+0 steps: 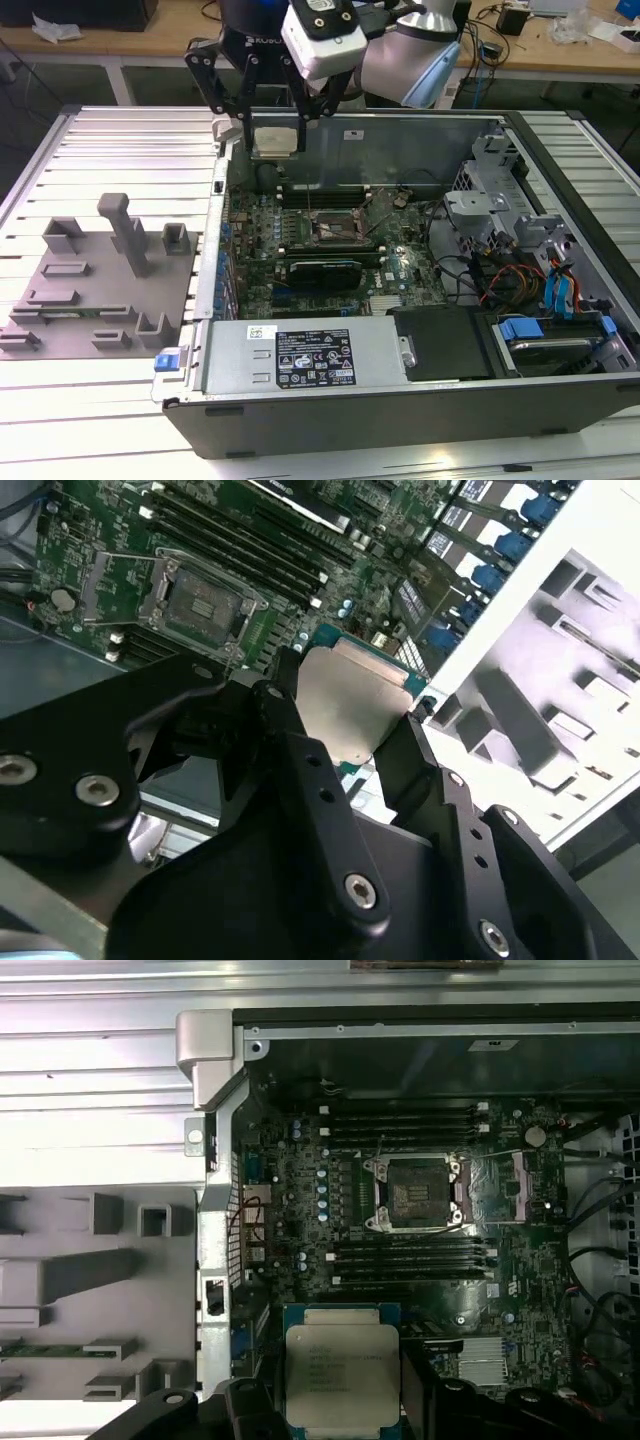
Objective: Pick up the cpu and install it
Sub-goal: 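Pick up the cpu and move it towards the insertion slot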
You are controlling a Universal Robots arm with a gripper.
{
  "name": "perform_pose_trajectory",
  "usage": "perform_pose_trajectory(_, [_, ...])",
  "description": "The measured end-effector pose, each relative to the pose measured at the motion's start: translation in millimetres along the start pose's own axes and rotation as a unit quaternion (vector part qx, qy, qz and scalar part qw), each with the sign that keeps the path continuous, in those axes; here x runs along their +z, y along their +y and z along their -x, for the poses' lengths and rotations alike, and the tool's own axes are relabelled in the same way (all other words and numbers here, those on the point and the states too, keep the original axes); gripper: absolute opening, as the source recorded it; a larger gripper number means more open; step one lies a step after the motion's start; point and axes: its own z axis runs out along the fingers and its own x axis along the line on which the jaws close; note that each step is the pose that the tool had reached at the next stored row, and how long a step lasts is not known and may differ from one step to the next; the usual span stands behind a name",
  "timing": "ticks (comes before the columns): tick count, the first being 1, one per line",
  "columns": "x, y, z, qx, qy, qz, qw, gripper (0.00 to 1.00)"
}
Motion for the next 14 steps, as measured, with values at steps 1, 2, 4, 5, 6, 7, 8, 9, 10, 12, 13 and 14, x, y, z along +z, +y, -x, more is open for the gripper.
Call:
perform_pose_trajectory(1, [0.0, 0.0, 0.0, 0.000, 0.0000, 0.0000, 1.0000, 0.55])
perform_pose_trajectory(2, [0.1, 0.1, 0.2, 0.000, 0.0000, 0.0000, 1.0000, 0.55])
perform_pose_trajectory(4, [3.1, 0.1, 4.4, 0.000, 0.0025, -0.0001, 1.0000, 0.55])
perform_pose_trajectory(5, [5.0, 0.1, 7.3, 0.000, 0.0043, -0.0001, 1.0000, 0.55])
perform_pose_trajectory(6, [6.5, 0.1, 10.1, 0.000, 0.0058, -0.0001, 1.0000, 0.55])
perform_pose_trajectory(7, [8.2, 0.1, 14.4, 0.000, 0.0079, -0.0003, 1.0000, 0.55])
perform_pose_trajectory(8, [9.2, 0.2, 18.5, 0.001, 0.0105, -0.0004, 0.9999, 0.55])
perform_pose_trajectory(9, [10.8, 0.3, 23.8, 0.001, 0.0140, -0.0004, 0.9999, 0.55])
perform_pose_trajectory(10, [12.2, 0.3, 27.2, 0.001, 0.0165, -0.0005, 0.9999, 0.55])
perform_pose_trajectory(12, [15.7, 0.4, 33.4, 0.001, 0.0209, -0.0006, 0.9998, 0.55])
perform_pose_trajectory(13, [17.4, 0.3, 35.2, 0.001, 0.0222, -0.0007, 0.9998, 0.55])
perform_pose_trajectory(14, [21.3, 0.3, 37.5, 0.001, 0.0230, -0.0007, 0.9997, 0.55])
